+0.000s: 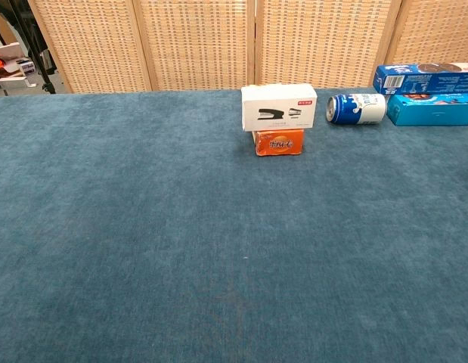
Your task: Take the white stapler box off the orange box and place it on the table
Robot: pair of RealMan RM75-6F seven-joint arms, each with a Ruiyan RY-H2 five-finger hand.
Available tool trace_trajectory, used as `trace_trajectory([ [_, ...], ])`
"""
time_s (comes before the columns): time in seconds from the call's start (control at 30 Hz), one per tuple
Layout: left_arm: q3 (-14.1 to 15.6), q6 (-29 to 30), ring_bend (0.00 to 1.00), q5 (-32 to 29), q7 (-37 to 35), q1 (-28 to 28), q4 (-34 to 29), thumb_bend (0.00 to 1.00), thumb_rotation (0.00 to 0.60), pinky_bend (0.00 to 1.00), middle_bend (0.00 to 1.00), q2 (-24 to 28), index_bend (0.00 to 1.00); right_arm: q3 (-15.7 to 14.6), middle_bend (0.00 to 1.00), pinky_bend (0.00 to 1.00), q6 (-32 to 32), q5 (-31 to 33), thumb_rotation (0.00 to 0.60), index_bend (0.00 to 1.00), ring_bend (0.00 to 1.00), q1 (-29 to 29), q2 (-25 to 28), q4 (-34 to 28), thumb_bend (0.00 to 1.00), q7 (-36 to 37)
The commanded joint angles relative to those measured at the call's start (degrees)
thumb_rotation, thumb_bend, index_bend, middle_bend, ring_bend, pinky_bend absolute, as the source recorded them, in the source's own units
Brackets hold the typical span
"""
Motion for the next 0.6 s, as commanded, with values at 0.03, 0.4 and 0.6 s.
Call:
trace_trajectory([
  [0.03,0.0,0.0,0.00,-0.1,-0.1,0.0,0.0,0.00,0.600,0.00,0.00,0.0,0.00,0.0,0.00,0.00,-0.2,0.0,0.600,0.00,0.00,0.1,0.0,0.0,0.00,-0.1],
  [0.4,-0.6,-1.1,0.00,-1.6,1.0,-0.5,-0.3,0.00,0.600,0.00,0.00,-0.2,0.00,2.0,0.00,0.00,-5.5,0.6,0.600,0.00,0.00,4.4,1.0,1.2,0.00,1.3],
  [0.6,-1.4,-2.5,0.00,-3.3,3.0,-1.2,-1.0,0.00,0.600,0.00,0.00,-0.5,0.00,6.7,0.00,0.00,-17.0,3.6,0.600,0.00,0.00,13.3,3.4,-0.1,0.00,2.5],
])
